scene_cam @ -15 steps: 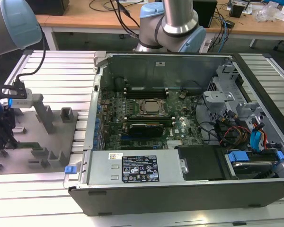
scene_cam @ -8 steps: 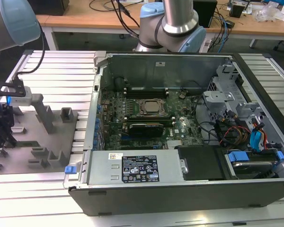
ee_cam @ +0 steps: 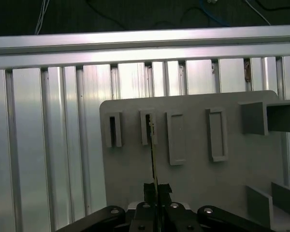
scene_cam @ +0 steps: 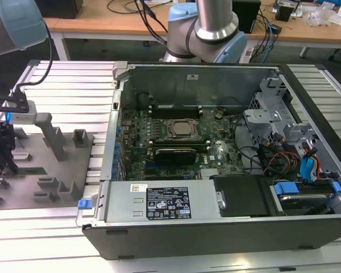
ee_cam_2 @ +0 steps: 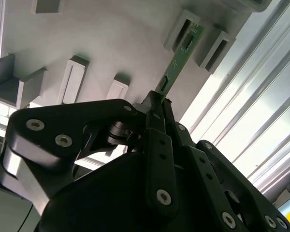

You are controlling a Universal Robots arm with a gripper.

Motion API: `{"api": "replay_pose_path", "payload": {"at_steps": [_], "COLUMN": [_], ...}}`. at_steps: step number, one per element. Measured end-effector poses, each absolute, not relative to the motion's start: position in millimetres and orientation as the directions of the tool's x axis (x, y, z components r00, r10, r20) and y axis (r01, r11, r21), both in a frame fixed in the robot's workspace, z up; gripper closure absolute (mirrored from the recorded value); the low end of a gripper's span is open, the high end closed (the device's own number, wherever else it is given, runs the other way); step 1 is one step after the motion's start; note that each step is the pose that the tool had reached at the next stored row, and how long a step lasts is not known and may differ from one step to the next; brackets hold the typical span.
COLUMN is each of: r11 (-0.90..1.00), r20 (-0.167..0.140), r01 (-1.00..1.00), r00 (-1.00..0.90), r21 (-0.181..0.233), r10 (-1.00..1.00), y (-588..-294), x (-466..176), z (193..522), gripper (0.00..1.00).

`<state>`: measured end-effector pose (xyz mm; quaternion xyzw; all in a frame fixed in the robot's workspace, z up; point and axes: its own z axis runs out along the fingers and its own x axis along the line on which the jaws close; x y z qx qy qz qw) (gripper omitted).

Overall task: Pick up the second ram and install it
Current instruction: 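Pick up the second ram and move it above second insertion slot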

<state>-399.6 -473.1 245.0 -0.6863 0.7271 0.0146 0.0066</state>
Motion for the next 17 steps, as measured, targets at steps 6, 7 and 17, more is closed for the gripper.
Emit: {"api": "replay_pose_path", "payload": {"at_steps": [6,7,17], "r11": [0.057,0.057,0.057], "r20": [-0.03,-0.03,-0.03], "r01": [-0.998,-0.998,-0.998], "r00": [-0.058,-0.058,-0.058], "r21": [0.012,0.012,0.012], "r10": [-0.998,-0.998,-0.998], "y": [-473,-473,-473], "x": [-400,-400,-400], "z": [274,279,298], "gripper": [0.86,0.86,0.86]}}
